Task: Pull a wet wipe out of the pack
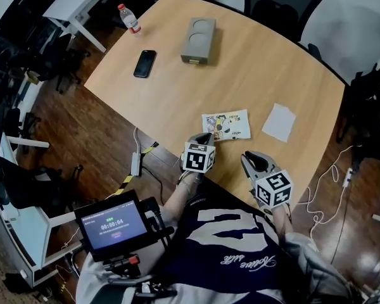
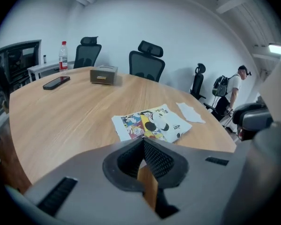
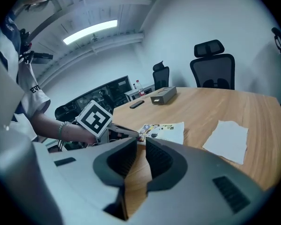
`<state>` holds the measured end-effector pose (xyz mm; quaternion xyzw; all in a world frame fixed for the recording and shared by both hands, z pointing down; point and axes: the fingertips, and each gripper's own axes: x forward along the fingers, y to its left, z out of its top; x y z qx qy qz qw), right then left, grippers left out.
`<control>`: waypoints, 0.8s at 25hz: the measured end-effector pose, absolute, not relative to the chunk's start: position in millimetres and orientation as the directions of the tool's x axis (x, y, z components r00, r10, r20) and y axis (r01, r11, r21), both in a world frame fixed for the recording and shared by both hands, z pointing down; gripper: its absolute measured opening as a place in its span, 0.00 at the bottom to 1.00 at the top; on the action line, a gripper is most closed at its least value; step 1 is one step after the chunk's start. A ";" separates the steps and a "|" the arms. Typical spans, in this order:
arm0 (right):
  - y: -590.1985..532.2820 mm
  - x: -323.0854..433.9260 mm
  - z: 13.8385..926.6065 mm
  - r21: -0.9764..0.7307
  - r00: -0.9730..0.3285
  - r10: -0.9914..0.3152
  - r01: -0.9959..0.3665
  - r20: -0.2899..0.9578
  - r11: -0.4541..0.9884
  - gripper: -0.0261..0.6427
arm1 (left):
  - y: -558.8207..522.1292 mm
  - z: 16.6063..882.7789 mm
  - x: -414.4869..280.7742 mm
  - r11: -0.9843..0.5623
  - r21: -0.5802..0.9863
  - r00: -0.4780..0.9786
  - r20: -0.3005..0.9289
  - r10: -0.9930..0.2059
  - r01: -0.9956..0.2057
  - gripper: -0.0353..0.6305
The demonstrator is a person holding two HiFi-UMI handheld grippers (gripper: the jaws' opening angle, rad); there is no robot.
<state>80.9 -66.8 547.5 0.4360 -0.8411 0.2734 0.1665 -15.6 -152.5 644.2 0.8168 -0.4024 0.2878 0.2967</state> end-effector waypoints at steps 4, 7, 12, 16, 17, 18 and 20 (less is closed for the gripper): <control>-79.7 74.2 560.4 -0.271 -0.589 -0.585 -0.795 0.558 0.542 0.19 | -154.9 652.1 -17.2 -0.480 0.261 0.495 0.734 -0.465 -0.837 0.06; -97.7 69.5 571.3 -0.169 -0.579 -0.565 -0.771 0.587 0.614 0.19 | -157.4 653.8 -16.1 -0.447 0.288 0.496 0.733 -0.466 -0.847 0.06; -136.6 49.0 591.8 -0.016 -0.562 -0.545 -0.705 0.623 0.709 0.19 | -158.8 656.5 -16.3 -0.399 0.345 0.509 0.732 -0.453 -0.850 0.06; -151.2 33.9 615.3 0.124 -0.507 -0.504 -0.608 0.699 0.784 0.25 | -158.3 655.6 -16.9 -0.407 0.341 0.509 0.737 -0.444 -0.848 0.06; -152.6 30.5 620.6 0.151 -0.493 -0.498 -0.585 0.714 0.797 0.27 | -158.1 655.3 -17.0 -0.409 0.337 0.508 0.738 -0.445 -0.848 0.06; -153.7 27.8 625.2 0.174 -0.480 -0.495 -0.567 0.724 0.805 0.27 | -157.8 655.2 -17.1 -0.410 0.334 0.506 0.737 -0.448 -0.849 0.06; -156.4 23.9 632.2 0.206 -0.459 -0.501 -0.552 0.734 0.808 0.27 | -156.8 655.5 -17.0 -0.411 0.331 0.506 0.735 -0.452 -0.849 0.06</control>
